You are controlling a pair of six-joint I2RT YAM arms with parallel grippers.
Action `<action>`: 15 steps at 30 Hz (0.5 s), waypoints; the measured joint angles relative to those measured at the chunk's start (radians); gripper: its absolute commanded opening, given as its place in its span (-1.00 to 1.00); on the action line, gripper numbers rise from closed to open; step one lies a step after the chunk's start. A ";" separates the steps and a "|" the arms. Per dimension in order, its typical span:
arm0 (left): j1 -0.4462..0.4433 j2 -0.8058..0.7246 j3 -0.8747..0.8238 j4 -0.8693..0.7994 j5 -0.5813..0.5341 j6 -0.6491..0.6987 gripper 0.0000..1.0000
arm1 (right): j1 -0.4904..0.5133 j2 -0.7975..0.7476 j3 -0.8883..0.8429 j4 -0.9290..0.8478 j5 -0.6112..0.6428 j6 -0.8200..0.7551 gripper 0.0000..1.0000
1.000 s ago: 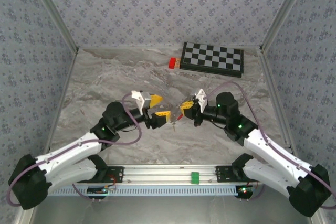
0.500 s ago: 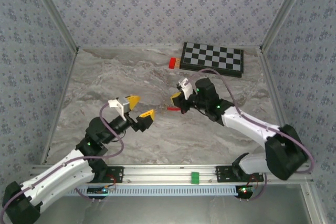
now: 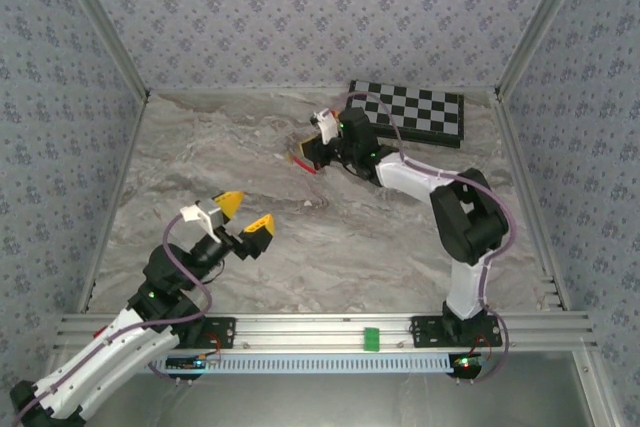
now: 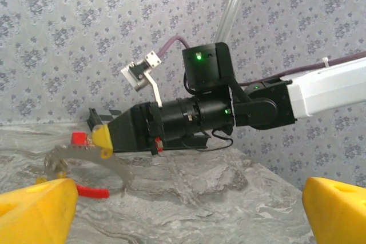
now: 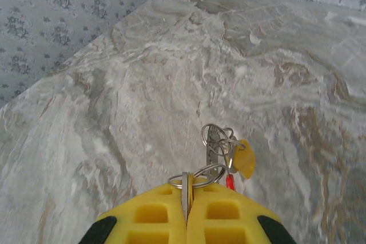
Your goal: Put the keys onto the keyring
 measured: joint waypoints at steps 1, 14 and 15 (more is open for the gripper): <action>0.001 -0.005 0.000 -0.007 -0.003 0.000 0.99 | 0.000 0.018 0.025 0.000 0.003 0.001 -1.00; 0.006 -0.058 -0.013 -0.065 -0.029 0.000 0.99 | -0.023 0.133 0.147 -0.013 0.040 0.007 -1.00; 0.006 -0.061 -0.014 -0.068 -0.029 0.000 0.99 | -0.023 0.132 0.136 -0.006 0.041 0.008 -1.00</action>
